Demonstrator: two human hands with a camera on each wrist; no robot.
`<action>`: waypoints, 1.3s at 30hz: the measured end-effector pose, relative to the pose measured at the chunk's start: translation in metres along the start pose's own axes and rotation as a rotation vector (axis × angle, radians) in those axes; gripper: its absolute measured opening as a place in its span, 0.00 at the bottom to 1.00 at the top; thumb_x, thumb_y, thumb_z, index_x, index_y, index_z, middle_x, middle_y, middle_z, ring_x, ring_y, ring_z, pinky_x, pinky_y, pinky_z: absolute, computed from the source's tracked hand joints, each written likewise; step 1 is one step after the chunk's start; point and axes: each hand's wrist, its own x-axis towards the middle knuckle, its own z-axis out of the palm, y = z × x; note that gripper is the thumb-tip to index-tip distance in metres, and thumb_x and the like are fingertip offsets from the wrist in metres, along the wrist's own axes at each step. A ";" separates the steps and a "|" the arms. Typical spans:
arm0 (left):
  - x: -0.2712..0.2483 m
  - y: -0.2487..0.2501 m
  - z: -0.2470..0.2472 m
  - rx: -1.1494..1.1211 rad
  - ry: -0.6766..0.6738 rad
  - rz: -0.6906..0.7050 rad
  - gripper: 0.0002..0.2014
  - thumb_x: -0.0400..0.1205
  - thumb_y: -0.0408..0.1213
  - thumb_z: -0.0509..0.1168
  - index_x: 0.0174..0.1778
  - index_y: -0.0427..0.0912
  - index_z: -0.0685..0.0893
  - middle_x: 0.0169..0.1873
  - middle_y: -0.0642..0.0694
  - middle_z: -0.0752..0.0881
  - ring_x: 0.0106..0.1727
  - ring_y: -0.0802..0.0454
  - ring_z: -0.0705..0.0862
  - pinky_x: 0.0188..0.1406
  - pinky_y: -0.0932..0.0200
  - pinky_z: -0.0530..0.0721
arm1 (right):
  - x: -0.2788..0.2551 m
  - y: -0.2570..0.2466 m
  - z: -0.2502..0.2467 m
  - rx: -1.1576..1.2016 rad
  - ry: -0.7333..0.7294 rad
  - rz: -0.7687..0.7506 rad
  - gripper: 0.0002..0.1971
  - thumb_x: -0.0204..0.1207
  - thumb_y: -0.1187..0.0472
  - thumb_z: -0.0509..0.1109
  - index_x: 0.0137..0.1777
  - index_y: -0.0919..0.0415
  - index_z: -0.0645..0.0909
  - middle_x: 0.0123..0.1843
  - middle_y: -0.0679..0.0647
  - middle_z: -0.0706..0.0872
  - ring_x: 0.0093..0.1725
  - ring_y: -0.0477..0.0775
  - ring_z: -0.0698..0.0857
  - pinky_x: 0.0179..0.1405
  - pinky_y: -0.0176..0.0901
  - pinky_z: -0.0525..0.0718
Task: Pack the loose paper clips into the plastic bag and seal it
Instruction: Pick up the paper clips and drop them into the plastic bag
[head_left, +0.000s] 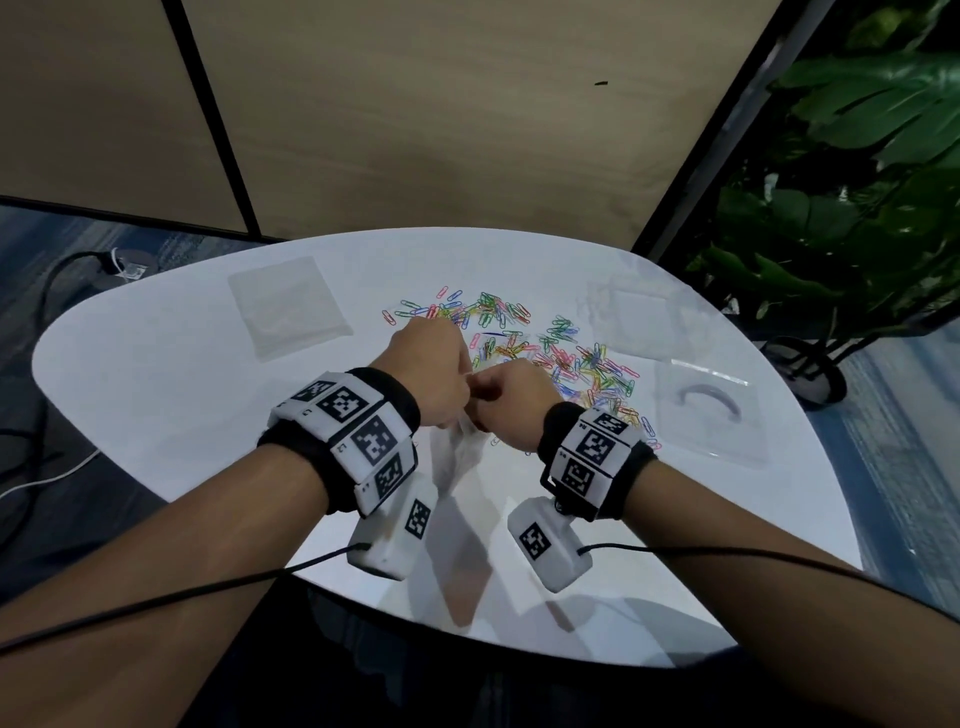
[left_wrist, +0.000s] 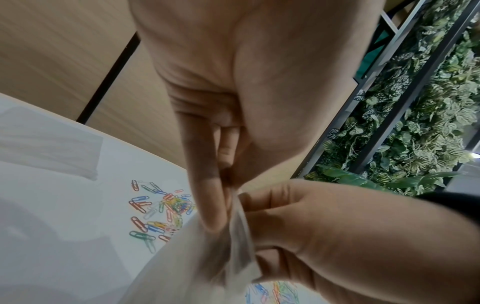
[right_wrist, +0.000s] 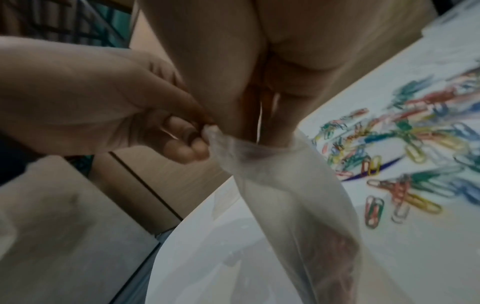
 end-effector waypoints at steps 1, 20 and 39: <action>0.001 -0.001 0.000 -0.003 0.005 -0.002 0.10 0.81 0.25 0.65 0.48 0.37 0.92 0.32 0.40 0.91 0.33 0.44 0.94 0.42 0.48 0.95 | -0.001 -0.003 -0.001 -0.060 -0.042 -0.038 0.20 0.75 0.70 0.64 0.27 0.47 0.80 0.26 0.42 0.78 0.26 0.41 0.75 0.28 0.31 0.72; -0.001 -0.005 -0.012 0.110 -0.008 -0.005 0.12 0.79 0.23 0.66 0.54 0.33 0.91 0.42 0.35 0.93 0.45 0.39 0.94 0.50 0.46 0.93 | -0.049 0.180 -0.039 -0.400 0.007 0.461 0.53 0.58 0.46 0.86 0.82 0.55 0.62 0.68 0.61 0.72 0.59 0.59 0.83 0.63 0.46 0.81; -0.001 -0.014 -0.023 0.156 -0.002 -0.011 0.14 0.78 0.22 0.63 0.55 0.30 0.90 0.43 0.35 0.93 0.44 0.39 0.94 0.50 0.46 0.93 | 0.027 0.119 0.004 -0.604 0.020 0.250 0.44 0.72 0.29 0.63 0.83 0.49 0.57 0.78 0.59 0.62 0.76 0.67 0.67 0.70 0.63 0.76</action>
